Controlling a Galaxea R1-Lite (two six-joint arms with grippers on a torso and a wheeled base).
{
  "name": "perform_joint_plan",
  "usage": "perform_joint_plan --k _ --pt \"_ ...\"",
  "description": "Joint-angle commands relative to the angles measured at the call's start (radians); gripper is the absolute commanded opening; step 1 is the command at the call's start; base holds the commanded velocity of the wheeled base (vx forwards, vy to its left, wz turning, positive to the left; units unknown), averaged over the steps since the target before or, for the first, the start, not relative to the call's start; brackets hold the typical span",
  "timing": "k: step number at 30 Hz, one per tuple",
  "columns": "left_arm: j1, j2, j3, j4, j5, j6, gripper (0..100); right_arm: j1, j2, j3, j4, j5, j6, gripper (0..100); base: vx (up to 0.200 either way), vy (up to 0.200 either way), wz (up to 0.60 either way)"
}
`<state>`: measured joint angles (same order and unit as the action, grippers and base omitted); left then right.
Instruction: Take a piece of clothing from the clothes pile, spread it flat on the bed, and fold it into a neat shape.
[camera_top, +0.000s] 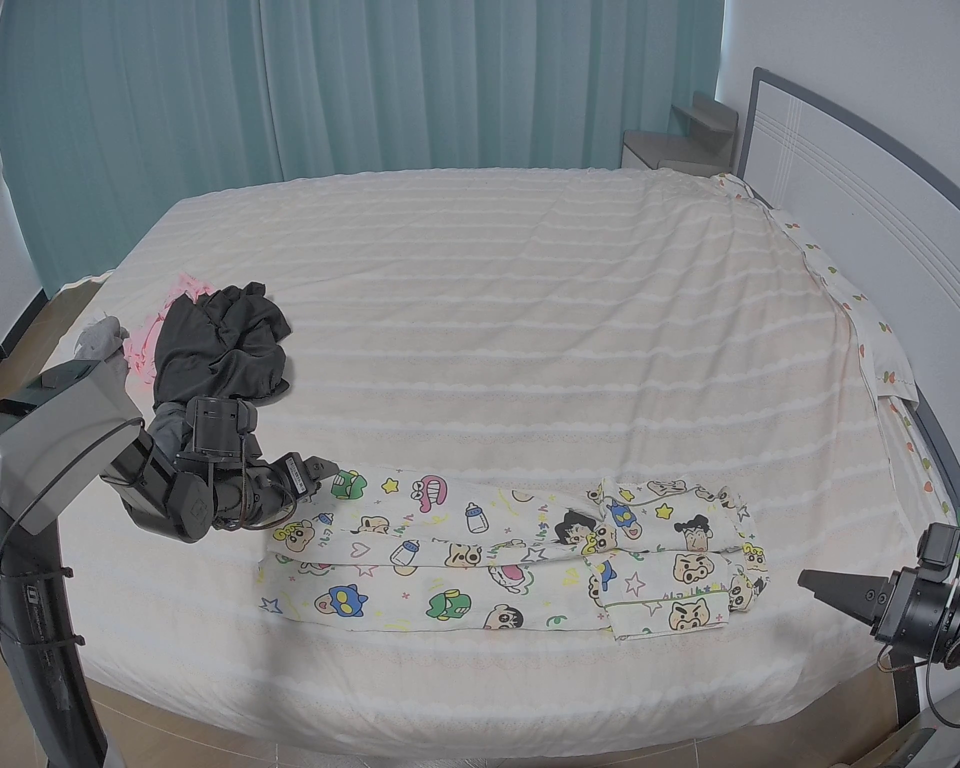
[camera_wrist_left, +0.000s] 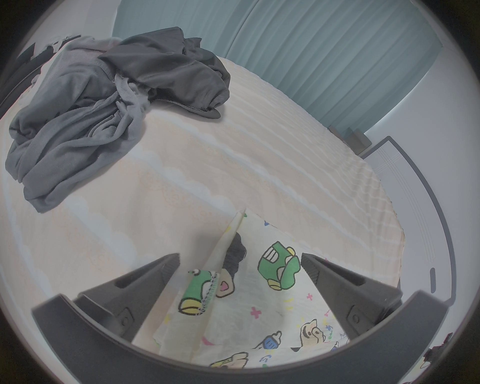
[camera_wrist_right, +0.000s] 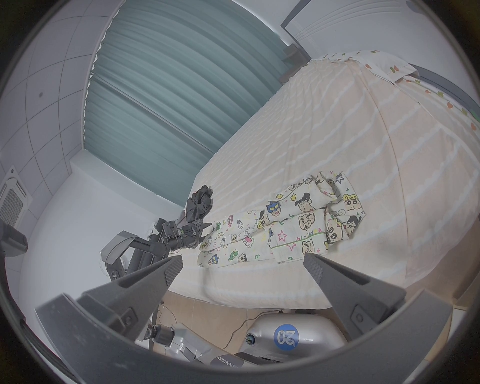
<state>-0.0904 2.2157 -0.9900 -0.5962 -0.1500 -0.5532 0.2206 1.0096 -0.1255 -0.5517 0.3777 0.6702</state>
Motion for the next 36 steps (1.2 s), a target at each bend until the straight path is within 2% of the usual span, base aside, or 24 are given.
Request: perform_joint_plan --k 1,3,4,36 --pt "-0.006 0.012 -0.001 -0.004 -0.002 -0.001 100 0.0 0.003 0.0 -0.001 0.001 0.0 100 0.0 0.0 0.0" --pt "-0.008 0.016 0.001 -0.004 -0.002 -0.002 100 0.0 0.004 0.001 -0.001 0.001 0.0 100 0.0 0.0 0.0" --pt "-0.009 0.022 0.001 -0.004 -0.002 -0.002 0 0.0 0.003 0.0 -0.001 0.001 0.0 100 0.0 0.0 0.0" --pt "0.0 -0.022 -0.062 0.003 0.009 -0.001 0 0.003 0.009 0.012 -0.002 0.003 -0.008 100 0.0 0.0 0.0"
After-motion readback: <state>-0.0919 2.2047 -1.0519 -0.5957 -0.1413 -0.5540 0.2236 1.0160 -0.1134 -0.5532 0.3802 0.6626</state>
